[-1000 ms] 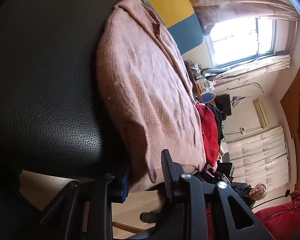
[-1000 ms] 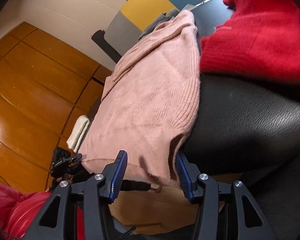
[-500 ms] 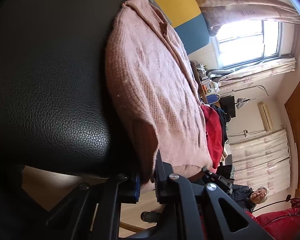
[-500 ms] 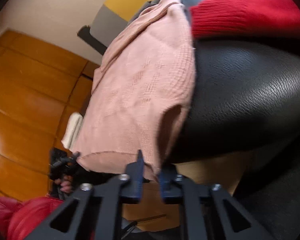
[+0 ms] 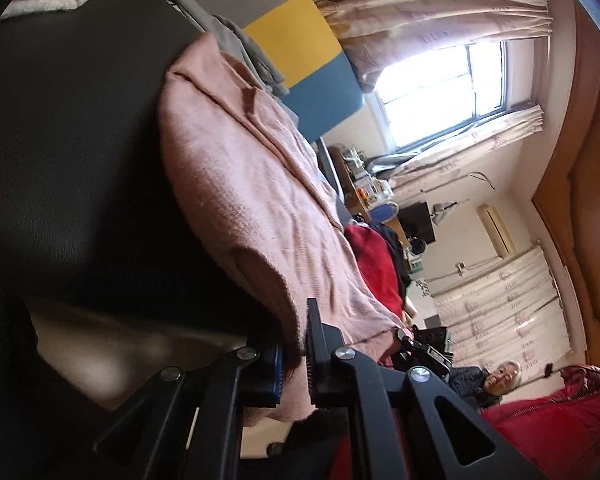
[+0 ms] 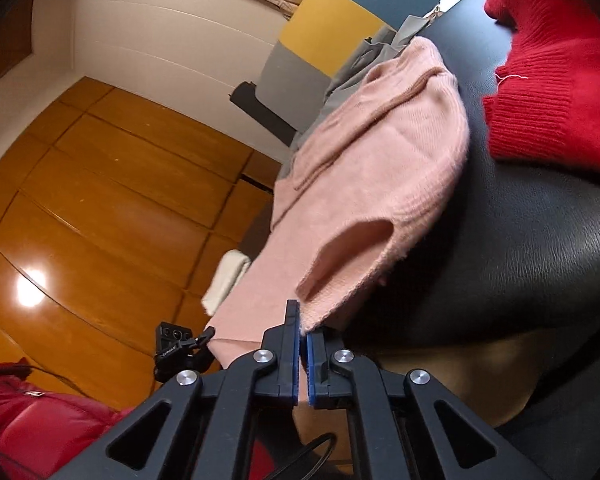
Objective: Fold clothes
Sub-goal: 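Lift the sweater hem with both grippers and fold it toward the collar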
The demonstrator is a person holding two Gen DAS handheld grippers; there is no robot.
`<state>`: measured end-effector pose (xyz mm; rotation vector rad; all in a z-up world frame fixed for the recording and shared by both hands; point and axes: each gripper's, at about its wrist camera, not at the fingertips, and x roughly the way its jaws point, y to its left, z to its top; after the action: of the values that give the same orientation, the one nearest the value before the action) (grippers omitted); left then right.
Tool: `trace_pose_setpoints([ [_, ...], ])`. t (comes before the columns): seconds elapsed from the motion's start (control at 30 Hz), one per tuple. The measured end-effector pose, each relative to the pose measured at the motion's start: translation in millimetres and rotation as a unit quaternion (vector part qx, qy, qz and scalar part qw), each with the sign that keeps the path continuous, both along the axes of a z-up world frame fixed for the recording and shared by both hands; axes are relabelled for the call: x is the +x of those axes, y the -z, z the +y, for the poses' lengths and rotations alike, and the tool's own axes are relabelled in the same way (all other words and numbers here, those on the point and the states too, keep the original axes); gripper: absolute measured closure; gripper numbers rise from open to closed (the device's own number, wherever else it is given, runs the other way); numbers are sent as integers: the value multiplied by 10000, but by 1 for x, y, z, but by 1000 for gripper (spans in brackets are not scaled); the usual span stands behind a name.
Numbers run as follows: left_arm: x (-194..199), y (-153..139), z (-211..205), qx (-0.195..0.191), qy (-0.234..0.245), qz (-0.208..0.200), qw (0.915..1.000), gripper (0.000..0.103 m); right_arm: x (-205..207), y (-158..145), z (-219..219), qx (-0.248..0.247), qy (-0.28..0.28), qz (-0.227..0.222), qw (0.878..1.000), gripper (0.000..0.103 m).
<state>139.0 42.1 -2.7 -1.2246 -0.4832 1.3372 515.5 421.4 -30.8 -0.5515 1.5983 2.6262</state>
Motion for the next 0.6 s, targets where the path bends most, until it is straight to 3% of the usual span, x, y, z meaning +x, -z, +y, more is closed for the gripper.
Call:
trace_pose_setpoints([
  [0.2, 14, -9, -27, 181, -86, -211, 9996, 96, 18, 3, -19, -392, -51, 62, 9992, 100],
  [0.33, 7, -19, -29, 574, -272, -481, 9968, 96, 23, 8, -13, -720, 155, 204, 9971, 100],
  [0.4, 1, -26, -21, 682, -286, -500, 9960, 96, 16, 1, -8, -642, 182, 313, 9973, 100],
  [0.6, -32, -62, 27, 820, -84, -50, 9966, 96, -28, -28, 30, -200, 96, 529, 9984, 100],
])
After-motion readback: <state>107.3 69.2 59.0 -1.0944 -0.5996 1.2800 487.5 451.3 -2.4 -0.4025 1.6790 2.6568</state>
